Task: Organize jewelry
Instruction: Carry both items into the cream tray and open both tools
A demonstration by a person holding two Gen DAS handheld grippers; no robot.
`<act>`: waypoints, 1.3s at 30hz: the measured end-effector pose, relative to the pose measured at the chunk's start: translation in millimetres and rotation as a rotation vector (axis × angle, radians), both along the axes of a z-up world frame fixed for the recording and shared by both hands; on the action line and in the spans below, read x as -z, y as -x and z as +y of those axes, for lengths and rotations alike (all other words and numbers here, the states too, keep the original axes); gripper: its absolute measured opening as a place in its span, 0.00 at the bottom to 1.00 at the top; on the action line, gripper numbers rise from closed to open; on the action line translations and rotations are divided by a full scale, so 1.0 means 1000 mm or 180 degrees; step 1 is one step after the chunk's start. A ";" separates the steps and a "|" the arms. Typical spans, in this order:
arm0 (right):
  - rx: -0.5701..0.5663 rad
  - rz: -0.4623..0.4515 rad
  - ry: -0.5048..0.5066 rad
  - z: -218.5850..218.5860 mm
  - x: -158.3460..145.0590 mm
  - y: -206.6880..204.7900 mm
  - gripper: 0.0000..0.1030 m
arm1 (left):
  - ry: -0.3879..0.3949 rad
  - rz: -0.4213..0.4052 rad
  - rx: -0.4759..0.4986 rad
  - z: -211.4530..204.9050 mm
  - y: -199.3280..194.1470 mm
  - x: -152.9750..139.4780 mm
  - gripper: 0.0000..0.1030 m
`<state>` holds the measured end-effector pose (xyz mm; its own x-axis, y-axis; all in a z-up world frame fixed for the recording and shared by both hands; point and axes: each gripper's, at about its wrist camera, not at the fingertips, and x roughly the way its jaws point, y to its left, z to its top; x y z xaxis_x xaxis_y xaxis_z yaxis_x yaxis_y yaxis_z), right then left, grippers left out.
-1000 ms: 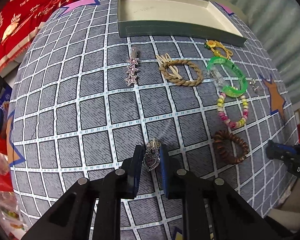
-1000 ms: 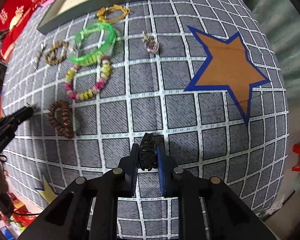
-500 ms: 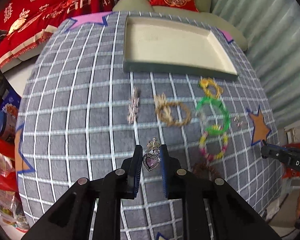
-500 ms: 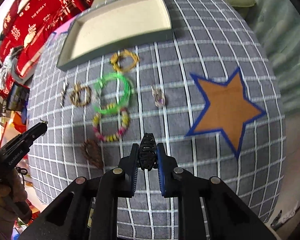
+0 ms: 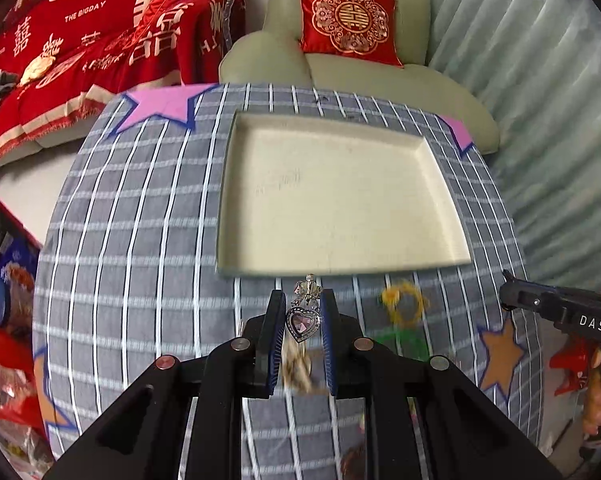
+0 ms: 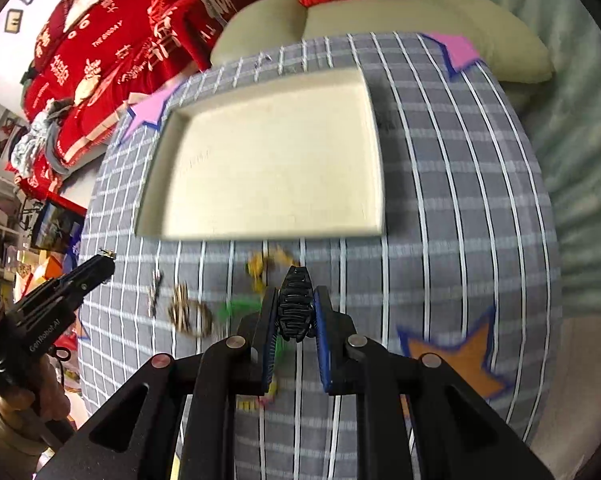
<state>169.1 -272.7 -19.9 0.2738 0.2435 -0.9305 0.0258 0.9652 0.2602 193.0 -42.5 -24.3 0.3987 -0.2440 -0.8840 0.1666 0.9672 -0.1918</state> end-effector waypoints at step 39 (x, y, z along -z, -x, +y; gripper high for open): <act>-0.0114 -0.0140 -0.0190 -0.010 0.089 -0.132 0.46 | -0.0799 -0.0225 -0.0129 -0.066 -0.116 0.083 0.27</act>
<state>300.9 -282.3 -108.7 0.3041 0.3085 -0.9013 -0.0213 0.9481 0.3173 308.7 -108.6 -107.1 0.4666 -0.0031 -0.8845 0.1313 0.9892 0.0657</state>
